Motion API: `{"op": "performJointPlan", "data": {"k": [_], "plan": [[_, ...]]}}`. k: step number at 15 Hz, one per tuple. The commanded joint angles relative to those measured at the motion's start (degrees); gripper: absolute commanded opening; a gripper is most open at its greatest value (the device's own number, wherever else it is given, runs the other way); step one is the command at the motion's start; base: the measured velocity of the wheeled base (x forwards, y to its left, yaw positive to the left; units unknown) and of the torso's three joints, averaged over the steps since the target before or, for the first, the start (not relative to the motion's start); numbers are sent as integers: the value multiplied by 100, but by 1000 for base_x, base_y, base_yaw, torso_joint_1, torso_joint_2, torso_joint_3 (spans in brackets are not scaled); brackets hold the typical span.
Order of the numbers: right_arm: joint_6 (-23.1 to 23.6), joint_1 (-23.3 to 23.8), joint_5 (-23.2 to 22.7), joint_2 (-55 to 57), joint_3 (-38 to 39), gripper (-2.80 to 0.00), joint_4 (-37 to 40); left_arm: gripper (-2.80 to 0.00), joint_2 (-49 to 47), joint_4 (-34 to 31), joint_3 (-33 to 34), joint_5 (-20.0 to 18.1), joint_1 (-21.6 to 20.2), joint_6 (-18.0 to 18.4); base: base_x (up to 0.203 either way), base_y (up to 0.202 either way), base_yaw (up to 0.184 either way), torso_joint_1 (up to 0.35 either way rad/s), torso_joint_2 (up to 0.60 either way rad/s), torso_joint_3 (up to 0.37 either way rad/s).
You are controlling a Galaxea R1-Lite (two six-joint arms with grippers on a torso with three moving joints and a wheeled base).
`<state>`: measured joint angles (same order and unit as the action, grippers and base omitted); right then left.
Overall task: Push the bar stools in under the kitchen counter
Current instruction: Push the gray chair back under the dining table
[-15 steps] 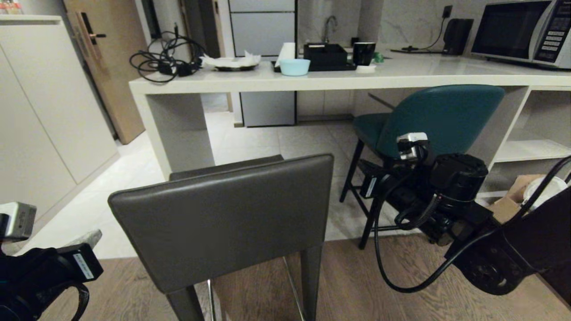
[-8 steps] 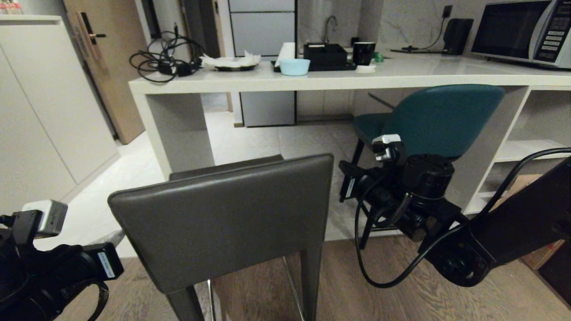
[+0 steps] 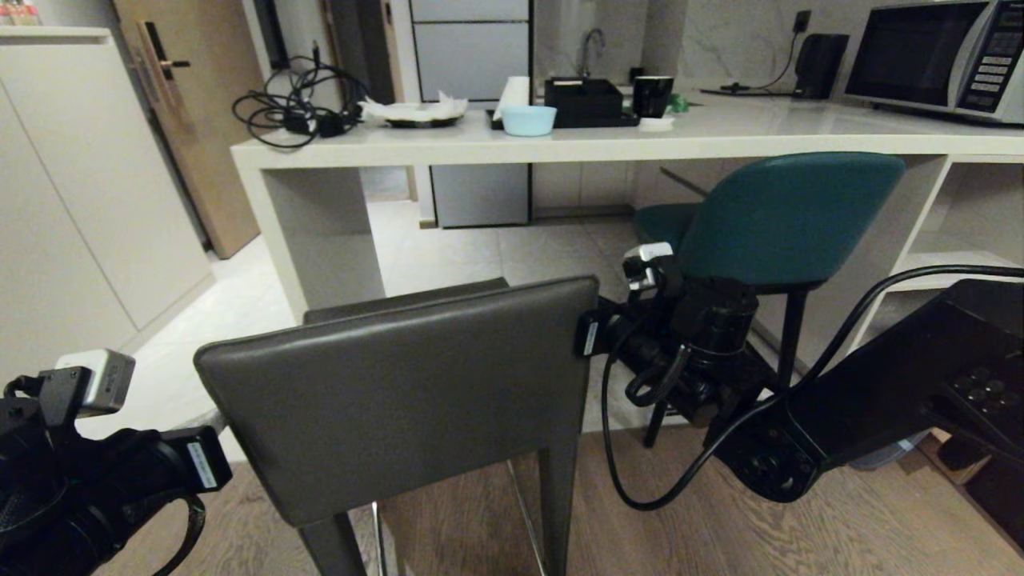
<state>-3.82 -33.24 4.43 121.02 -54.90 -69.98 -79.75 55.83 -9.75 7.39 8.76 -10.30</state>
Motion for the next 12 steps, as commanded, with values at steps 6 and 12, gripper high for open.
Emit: {"op": "performJointPlan", "data": {"k": [6,12], "plan": [[127,-218,-3,194,-161,-280,46,-280,-290,33,-235,17,237,-42,0,0,0,0,0,0],[118,-218,6,194,-117,-280,21,-280,-882,42,-714,271,538,-60,0,0,0,0,0,0]]}}
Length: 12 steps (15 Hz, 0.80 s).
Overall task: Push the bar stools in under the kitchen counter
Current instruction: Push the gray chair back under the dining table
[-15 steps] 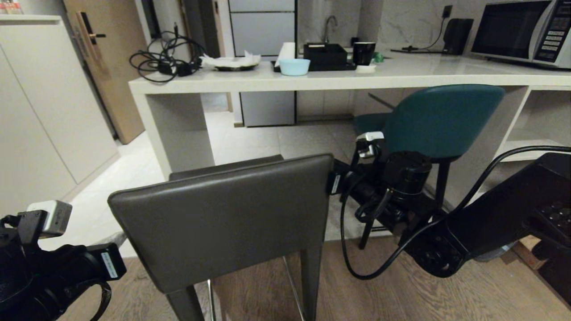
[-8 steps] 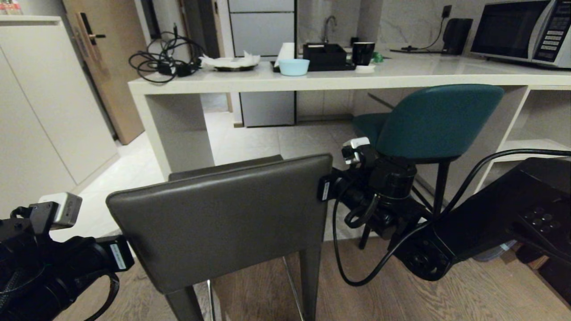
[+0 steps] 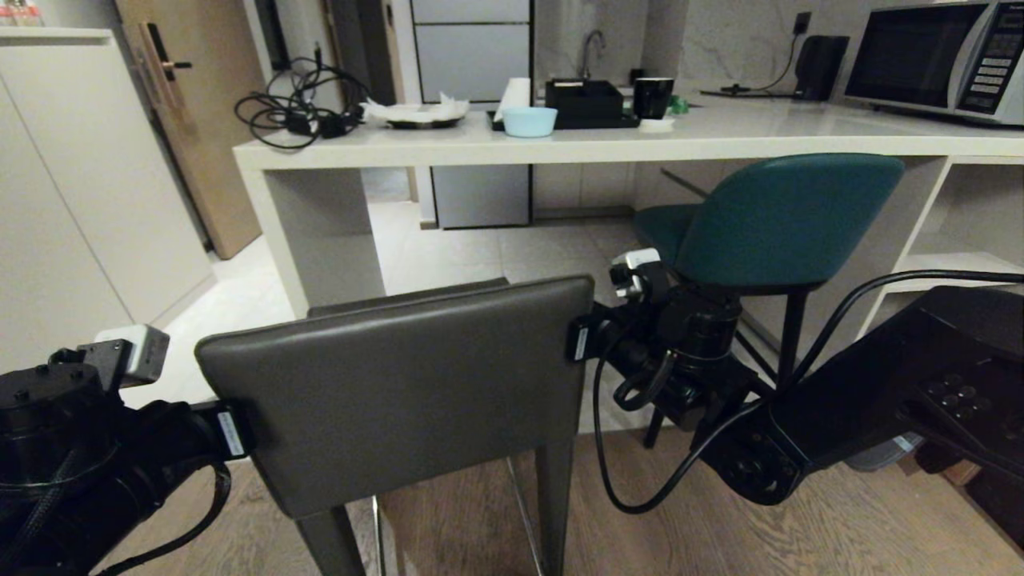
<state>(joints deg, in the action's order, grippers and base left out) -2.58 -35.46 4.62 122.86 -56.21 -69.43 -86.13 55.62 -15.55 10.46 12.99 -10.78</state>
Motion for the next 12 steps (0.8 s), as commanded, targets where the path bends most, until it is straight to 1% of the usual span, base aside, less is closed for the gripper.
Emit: {"op": "performJointPlan", "data": {"k": [1,3,6,7,8,9,12], "plan": [[4,4,-5,1,7,-280,-27,-280,-270,63,-147,-3,260,-12,0,0,0,0,0,0],[5,13,-5,11,-32,-280,-9,-280,-278,63,-123,179,625,-48,0,0,0,0,0,0],[4,61,46,89,-101,-280,-9,-280,-306,56,-49,422,1234,-299,0,0,0,0,0,0],[4,98,147,107,-101,-280,-9,-280,-381,55,-11,557,1457,-417,0,0,0,0,0,0],[4,125,180,99,-92,-280,-9,-280,-533,59,2,731,1594,-554,0,0,0,0,0,0],[4,127,188,97,-92,-280,-9,-280,-659,66,-11,832,1635,-626,0,0,0,0,0,0],[12,132,188,137,-222,-280,11,-280,-686,67,-34,861,1753,-651,0,0,0,0,0,0]]}}
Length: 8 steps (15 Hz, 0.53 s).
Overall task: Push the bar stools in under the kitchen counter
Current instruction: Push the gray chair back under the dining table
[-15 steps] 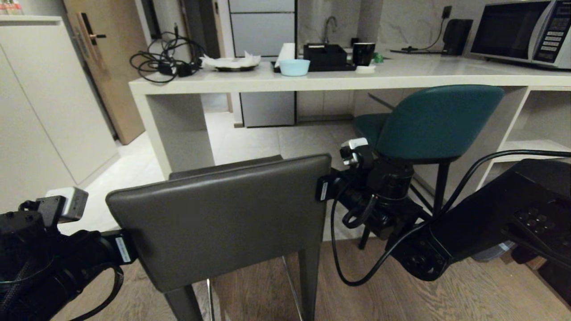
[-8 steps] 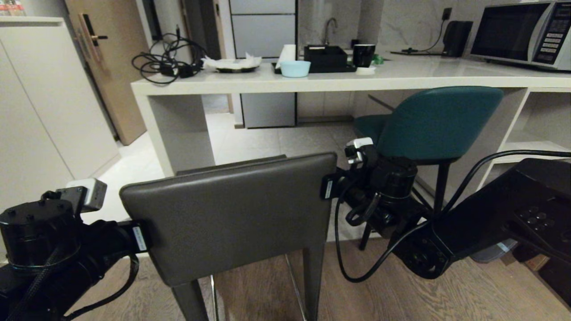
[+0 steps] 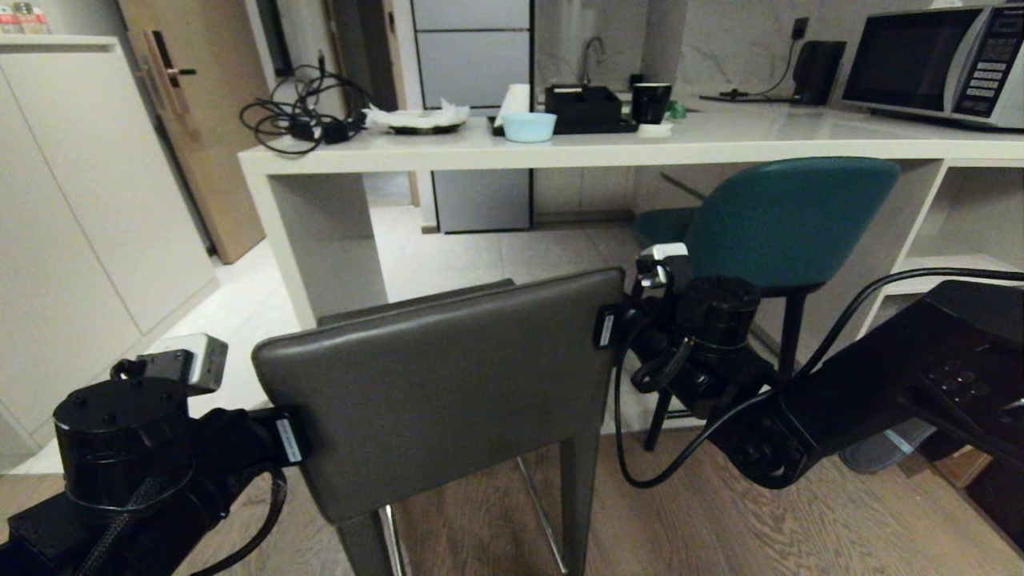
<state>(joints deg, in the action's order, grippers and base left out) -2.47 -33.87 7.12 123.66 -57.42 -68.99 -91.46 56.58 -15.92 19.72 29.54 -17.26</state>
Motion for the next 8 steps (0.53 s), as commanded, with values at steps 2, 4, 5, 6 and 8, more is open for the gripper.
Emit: {"op": "performJointPlan", "data": {"k": [2,4,5,6,8], "plan": [[7,-80,-62,135,-468,-280,27,-280,-131,-31,99,-56,238,-42,0,0,0,0,0,0],[218,-255,-53,90,-509,-280,21,-280,-117,-31,225,-56,263,-74,0,0,0,0,0,0],[271,-297,-47,59,-489,-280,8,-280,-121,-33,265,-56,263,-106,0,0,0,27,17,2],[274,-305,-36,53,-489,-280,8,-280,-138,-32,274,-56,263,-147,0,0,0,0,0,0],[258,-243,74,104,-464,-280,-2,-280,-160,-33,221,-56,237,-147,0,0,0,0,0,0]]}}
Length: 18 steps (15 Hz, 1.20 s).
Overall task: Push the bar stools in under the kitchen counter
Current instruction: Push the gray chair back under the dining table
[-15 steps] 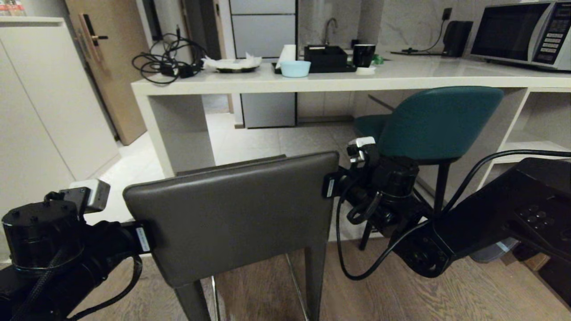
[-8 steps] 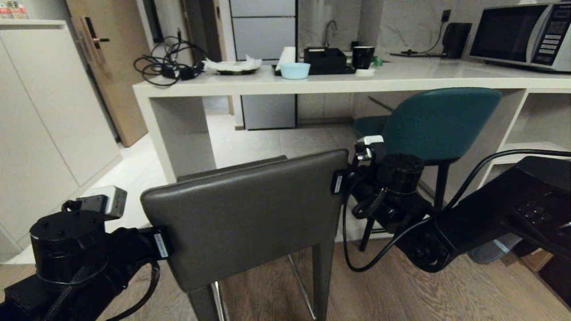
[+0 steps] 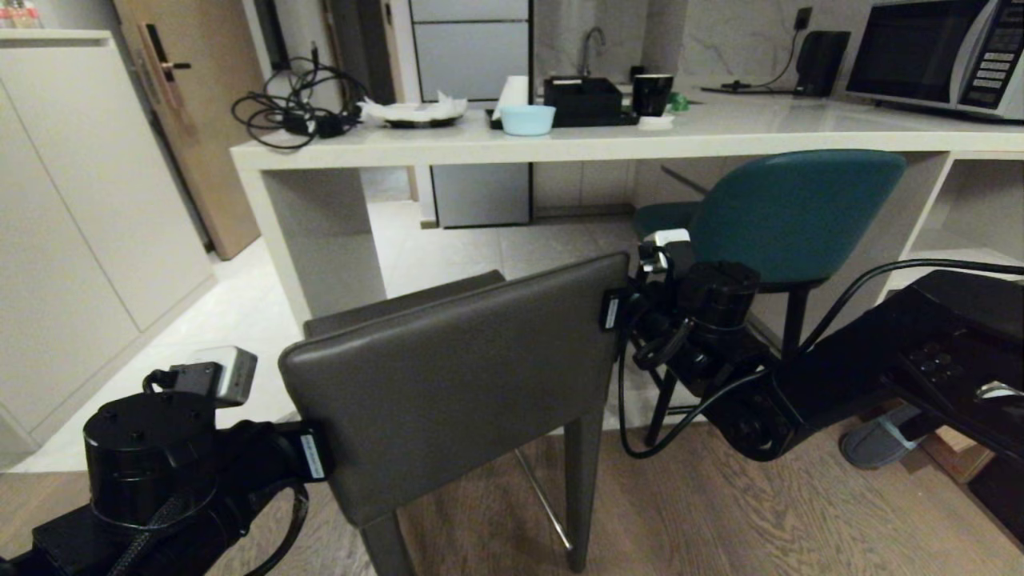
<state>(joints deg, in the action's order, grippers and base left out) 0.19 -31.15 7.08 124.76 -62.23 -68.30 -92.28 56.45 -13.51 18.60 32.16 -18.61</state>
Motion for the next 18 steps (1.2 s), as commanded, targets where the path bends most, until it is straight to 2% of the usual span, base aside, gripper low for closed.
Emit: {"op": "performJointPlan", "data": {"k": [1,6,11,18], "plan": [[-33,-508,116,-4,80,-280,-85,-280,-96,-20,-87,64,-66,-11,0,0,0,0,0,0],[-36,-176,119,-16,287,-280,-215,-280,-255,-33,-651,155,-582,35,0,0,0,0,0,0],[-18,-110,103,-223,637,-280,-327,-280,-525,-37,-1140,136,-1321,378,0,0,0,0,0,0],[-19,-111,101,-127,792,-280,-518,-280,-858,-67,-1651,135,-1333,510,0,0,0,0,0,0]]}}
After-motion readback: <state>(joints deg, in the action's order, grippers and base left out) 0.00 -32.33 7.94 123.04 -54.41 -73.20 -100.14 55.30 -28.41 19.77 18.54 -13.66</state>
